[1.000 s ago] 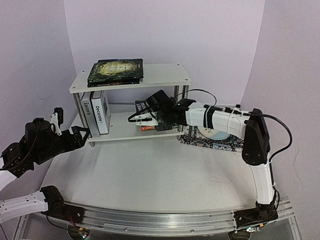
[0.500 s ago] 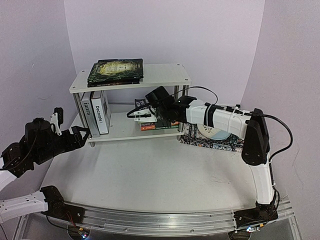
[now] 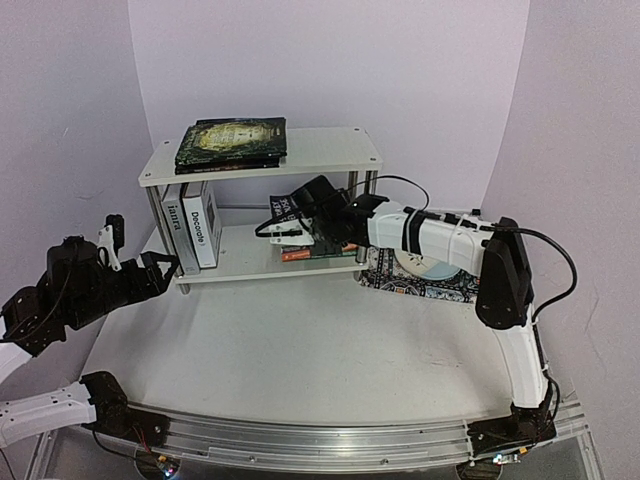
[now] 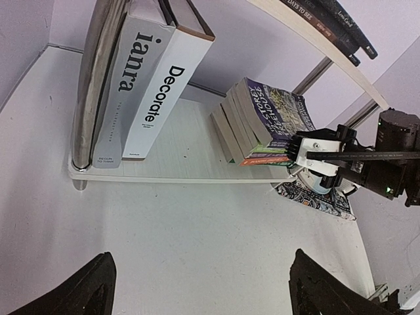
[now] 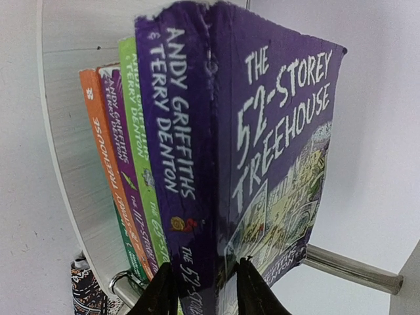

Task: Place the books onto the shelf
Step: Place the book on the book pile on the shelf.

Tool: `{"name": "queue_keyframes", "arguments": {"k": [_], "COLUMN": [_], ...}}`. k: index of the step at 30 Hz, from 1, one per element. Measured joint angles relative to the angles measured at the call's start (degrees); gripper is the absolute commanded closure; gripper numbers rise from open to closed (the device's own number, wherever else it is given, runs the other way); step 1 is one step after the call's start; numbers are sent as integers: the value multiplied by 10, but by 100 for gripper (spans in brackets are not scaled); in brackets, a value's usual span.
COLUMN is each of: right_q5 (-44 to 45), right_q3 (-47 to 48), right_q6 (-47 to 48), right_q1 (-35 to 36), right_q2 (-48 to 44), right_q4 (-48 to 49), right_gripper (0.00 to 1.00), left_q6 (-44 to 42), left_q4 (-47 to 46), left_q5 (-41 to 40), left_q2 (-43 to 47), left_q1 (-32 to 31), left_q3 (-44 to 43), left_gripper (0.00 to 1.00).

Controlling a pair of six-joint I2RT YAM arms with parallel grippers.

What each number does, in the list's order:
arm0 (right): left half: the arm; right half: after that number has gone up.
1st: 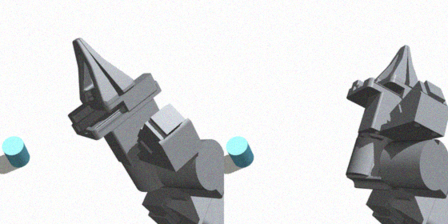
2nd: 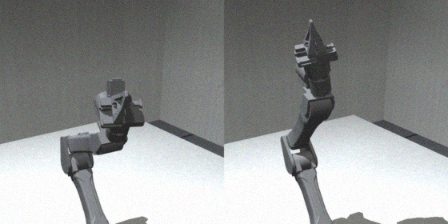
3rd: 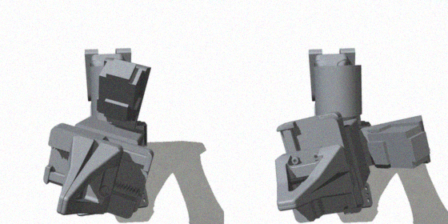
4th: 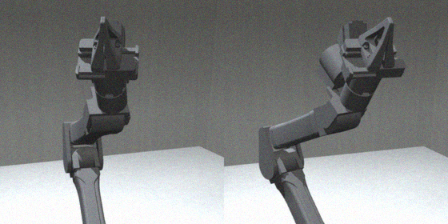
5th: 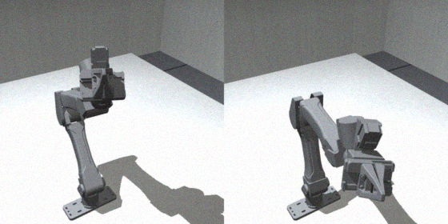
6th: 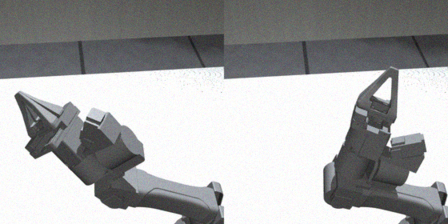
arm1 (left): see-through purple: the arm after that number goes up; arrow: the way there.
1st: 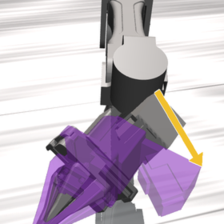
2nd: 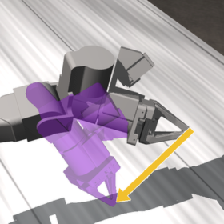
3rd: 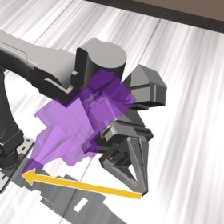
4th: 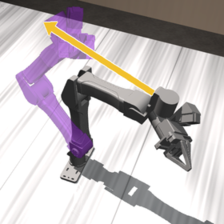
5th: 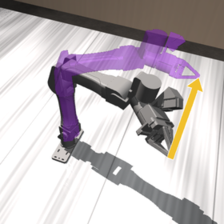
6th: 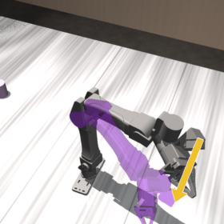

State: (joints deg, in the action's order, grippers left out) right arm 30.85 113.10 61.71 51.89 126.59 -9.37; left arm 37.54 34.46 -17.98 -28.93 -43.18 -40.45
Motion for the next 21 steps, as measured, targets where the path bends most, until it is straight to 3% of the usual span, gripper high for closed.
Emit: {"name": "queue_keyframes", "arguments": {"k": [12, 21], "right_q5": [-5, -5], "right_q3": [3, 2], "right_q6": [0, -9], "right_q1": [-8, -11], "right_q2": [9, 9], "right_q4": [2, -1], "right_gripper": [53, 31], "left_q6": [0, 0], "left_q4": [0, 0], "left_q5": [2, 2], "left_q2": [-3, -10], "left_q1": [0, 0], "left_q3": [0, 0], "left_gripper": [7, 7]}}
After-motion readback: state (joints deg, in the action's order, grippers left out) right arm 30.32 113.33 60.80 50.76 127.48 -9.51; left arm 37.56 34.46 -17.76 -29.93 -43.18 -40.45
